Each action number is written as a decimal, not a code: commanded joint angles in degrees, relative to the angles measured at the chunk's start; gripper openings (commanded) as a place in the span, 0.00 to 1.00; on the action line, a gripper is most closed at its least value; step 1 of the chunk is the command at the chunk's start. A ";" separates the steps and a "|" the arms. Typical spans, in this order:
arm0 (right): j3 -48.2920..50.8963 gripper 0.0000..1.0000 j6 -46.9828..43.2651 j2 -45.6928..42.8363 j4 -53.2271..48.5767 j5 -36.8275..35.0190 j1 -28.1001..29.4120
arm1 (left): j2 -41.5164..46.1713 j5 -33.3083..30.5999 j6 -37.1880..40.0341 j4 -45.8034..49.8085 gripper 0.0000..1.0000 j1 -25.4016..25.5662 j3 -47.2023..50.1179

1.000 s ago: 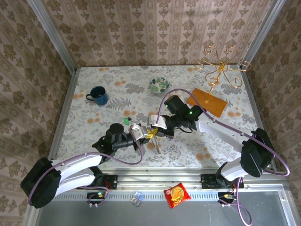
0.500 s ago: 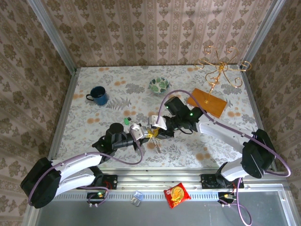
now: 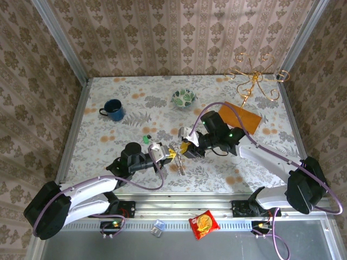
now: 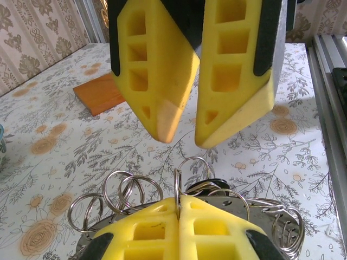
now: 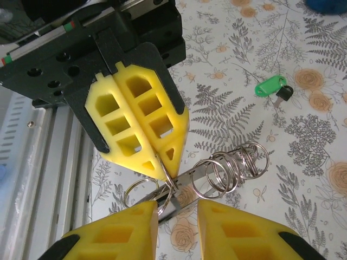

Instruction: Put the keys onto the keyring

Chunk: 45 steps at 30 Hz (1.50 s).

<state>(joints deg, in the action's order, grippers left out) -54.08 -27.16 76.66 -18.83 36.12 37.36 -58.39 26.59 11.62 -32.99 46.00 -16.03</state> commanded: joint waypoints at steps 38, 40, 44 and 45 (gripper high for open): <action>3.67 0.25 3.97 3.49 7.49 5.72 -0.89 | -2.31 1.87 -1.23 -9.03 0.00 -0.26 1.31; 4.53 0.26 2.98 0.87 8.77 6.15 -0.86 | -2.18 2.23 -1.59 -9.37 0.00 -0.27 1.35; 6.96 0.27 1.96 -0.89 12.89 6.27 -0.89 | -2.45 3.22 -2.33 -10.94 0.00 -0.39 1.97; 7.45 0.27 1.94 -0.90 13.65 6.38 -0.88 | -2.52 3.59 -2.52 -10.93 0.00 -0.39 2.02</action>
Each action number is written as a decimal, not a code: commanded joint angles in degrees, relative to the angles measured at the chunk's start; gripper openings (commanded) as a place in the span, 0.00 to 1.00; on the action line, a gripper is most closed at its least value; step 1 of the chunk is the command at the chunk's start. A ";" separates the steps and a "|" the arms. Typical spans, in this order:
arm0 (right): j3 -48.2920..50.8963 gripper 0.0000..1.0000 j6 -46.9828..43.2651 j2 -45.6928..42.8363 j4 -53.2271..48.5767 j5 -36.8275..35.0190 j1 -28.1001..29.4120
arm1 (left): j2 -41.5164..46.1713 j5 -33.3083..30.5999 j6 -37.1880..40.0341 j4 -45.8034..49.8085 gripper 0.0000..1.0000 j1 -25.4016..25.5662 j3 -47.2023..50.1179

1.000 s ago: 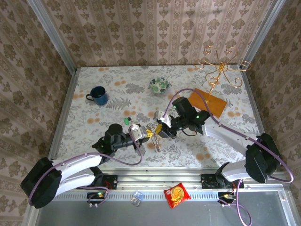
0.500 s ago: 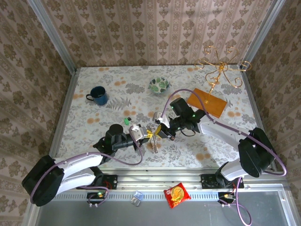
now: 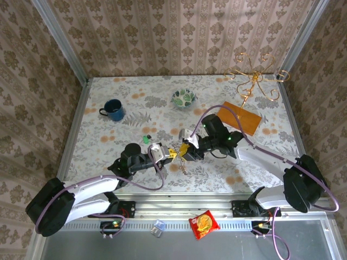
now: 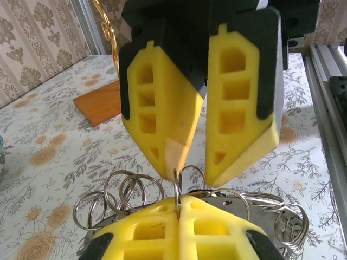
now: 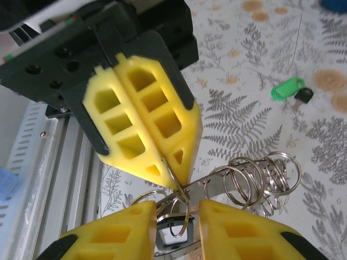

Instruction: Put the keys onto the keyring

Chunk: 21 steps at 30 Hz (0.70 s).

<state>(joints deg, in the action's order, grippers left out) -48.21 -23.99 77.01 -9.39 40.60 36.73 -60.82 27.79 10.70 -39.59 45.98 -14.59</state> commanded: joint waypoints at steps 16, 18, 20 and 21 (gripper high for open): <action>1.40 0.12 0.04 1.43 6.19 5.19 0.05 | -1.76 4.62 -3.14 -8.48 0.00 -0.80 0.79; 1.19 0.10 -0.30 1.69 5.50 5.28 0.01 | -1.53 4.64 -3.36 -8.56 0.00 -0.94 0.86; 0.77 0.05 -0.74 2.08 4.47 5.06 0.01 | -1.39 4.64 -3.49 -8.95 0.00 -0.95 1.03; 0.34 0.00 -1.04 2.33 3.49 5.06 0.01 | -1.32 4.64 -3.69 -9.01 0.00 -1.02 1.07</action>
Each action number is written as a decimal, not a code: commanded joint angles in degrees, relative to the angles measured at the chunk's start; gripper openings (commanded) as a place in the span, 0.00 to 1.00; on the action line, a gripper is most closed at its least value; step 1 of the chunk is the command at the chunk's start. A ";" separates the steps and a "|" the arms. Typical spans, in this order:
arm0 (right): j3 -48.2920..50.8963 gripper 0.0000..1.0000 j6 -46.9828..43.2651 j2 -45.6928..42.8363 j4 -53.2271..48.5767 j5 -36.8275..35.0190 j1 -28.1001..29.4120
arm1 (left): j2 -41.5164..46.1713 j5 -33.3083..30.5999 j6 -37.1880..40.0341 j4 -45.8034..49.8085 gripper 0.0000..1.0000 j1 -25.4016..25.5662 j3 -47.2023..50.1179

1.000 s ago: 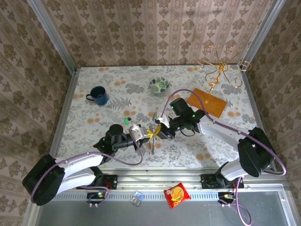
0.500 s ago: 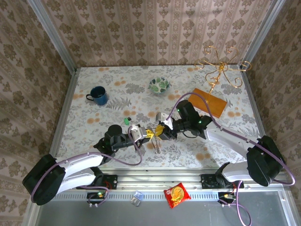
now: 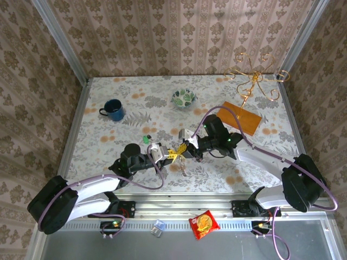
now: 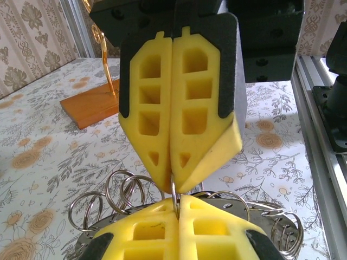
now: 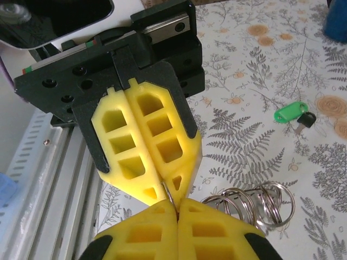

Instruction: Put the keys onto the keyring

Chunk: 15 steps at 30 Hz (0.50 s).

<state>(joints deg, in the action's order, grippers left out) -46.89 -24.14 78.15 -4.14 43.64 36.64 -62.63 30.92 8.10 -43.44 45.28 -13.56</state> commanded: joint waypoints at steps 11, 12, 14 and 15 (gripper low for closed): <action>-8.77 0.00 -8.85 2.54 -18.12 -5.76 2.21 | 2.62 -4.32 2.93 7.73 0.23 -0.40 -3.07; -9.85 0.00 -10.17 3.00 -19.95 -6.99 2.80 | 2.94 -4.37 3.74 9.75 0.24 -0.38 -3.75; -12.25 0.00 -12.17 3.57 -23.24 -8.79 3.96 | 3.39 -4.08 4.91 12.62 0.24 -0.37 -4.85; -13.64 0.00 -13.11 4.00 -24.97 -9.87 4.47 | 3.52 -3.74 5.44 13.83 0.23 -0.37 -5.42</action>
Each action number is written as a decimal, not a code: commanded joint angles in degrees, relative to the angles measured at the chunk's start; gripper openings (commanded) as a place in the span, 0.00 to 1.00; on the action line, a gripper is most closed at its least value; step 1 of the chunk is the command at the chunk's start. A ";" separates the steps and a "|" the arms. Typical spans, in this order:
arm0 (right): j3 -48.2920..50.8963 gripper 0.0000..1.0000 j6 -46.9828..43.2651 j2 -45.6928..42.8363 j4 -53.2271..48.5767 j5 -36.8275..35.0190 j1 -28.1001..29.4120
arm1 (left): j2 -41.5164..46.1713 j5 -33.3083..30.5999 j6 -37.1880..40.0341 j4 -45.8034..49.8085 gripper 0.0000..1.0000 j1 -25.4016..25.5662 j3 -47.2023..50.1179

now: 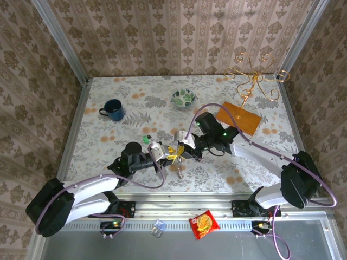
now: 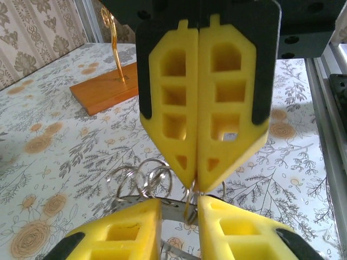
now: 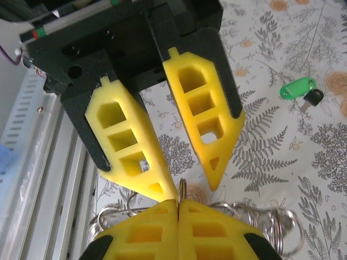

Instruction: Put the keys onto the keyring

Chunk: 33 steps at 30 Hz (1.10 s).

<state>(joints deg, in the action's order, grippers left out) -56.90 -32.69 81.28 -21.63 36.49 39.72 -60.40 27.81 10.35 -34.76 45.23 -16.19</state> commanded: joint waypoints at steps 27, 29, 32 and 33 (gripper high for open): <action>23.81 0.29 32.56 -16.21 40.01 -5.30 -4.19 | 0.99 1.05 -0.62 -5.64 0.00 -0.59 1.25; 25.14 0.29 31.71 -17.31 40.66 -6.62 -4.39 | 0.90 1.39 -0.73 -5.92 0.00 -0.72 1.29; 23.94 0.29 26.85 -16.60 36.21 -4.70 -4.48 | 0.64 1.71 -0.94 -6.52 0.00 -0.67 1.38; 22.72 0.29 24.98 -15.86 33.84 -2.83 -4.41 | 0.55 1.89 -0.96 -6.69 0.00 -0.67 1.36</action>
<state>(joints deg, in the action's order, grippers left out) -32.47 -4.12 64.99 13.63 32.32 35.48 -59.66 28.32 10.68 -37.12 44.91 -15.27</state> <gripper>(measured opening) 0.287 0.049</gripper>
